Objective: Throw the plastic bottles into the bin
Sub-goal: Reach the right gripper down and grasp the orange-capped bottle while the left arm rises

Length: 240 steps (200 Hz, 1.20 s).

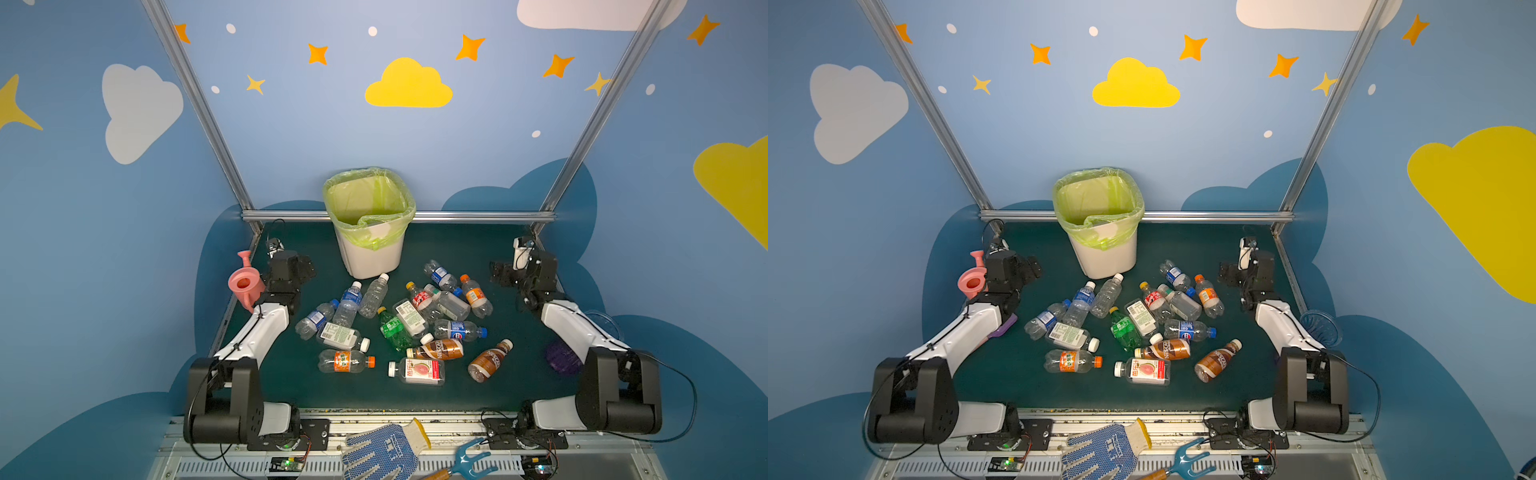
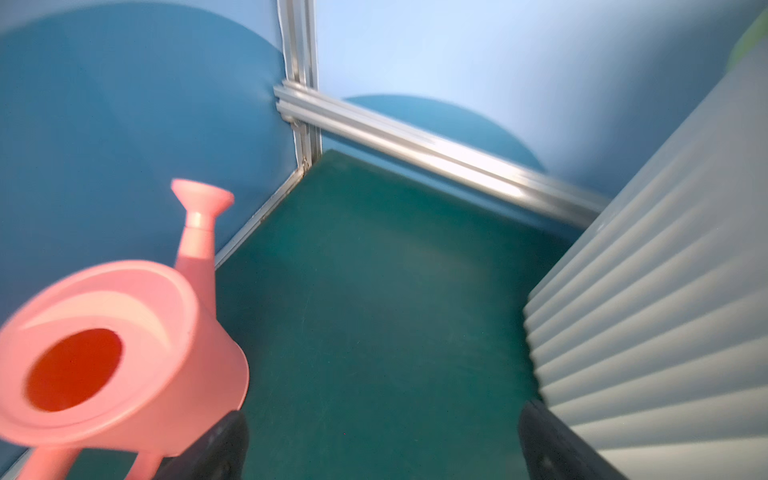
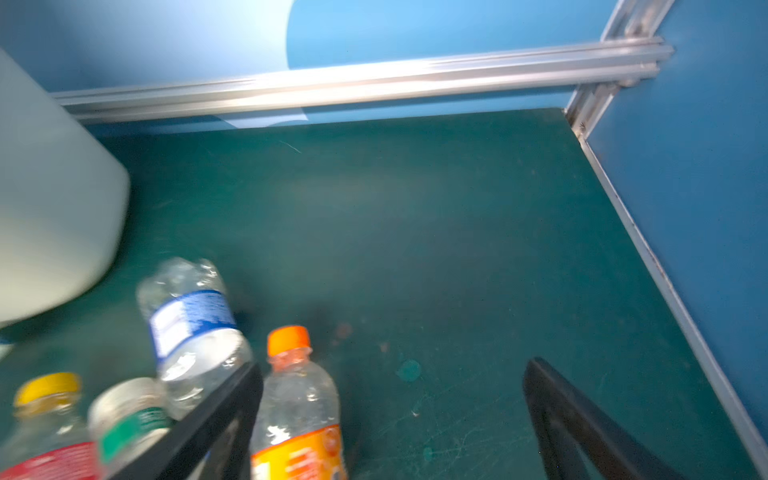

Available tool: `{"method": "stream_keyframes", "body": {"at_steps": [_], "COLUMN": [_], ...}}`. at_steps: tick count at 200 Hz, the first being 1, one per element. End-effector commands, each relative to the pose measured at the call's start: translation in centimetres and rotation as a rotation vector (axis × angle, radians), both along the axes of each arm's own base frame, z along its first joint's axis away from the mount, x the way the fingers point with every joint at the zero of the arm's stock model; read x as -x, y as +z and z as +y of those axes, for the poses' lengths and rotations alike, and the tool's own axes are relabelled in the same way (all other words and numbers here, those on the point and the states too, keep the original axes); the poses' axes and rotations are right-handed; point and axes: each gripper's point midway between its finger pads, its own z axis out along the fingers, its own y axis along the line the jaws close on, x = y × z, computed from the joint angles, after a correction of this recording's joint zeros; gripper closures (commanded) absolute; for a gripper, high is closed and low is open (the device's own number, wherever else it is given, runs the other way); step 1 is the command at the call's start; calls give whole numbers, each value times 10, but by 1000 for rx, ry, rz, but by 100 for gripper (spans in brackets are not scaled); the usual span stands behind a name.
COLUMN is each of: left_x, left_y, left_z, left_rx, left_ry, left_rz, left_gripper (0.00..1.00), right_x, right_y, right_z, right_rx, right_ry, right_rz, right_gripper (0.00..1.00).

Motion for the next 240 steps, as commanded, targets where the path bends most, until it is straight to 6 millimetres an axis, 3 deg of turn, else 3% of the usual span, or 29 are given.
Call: {"method": "stream_keyframes", "body": {"at_steps": [1,32,57,85,136,240], "left_x": [45,59,61,60,55,56], "left_y": [-51,-60,-65,-71,-73,-75], "left_z": [-1,-5,-6,-7,-9,-11], "left_rx": [97,175,174,162,158,157], "left_ry": [80,129,130,116,101,85], "left_rz": [232,262,285,322,348,368], "left_gripper": [0,0,0,0,0,0], "right_x": [37,40,37,35,38,24], "right_y": [-32,-52,-73,-88,-118,-144], "right_z": [27,61,54,47,40,37], "right_rx": [-48,3,81,143,213,285], "right_ry": [64,139,102,99,117,152], "right_rz": [335,500,608,679,792,876], "right_gripper": [4,5,9,20,26,32]}}
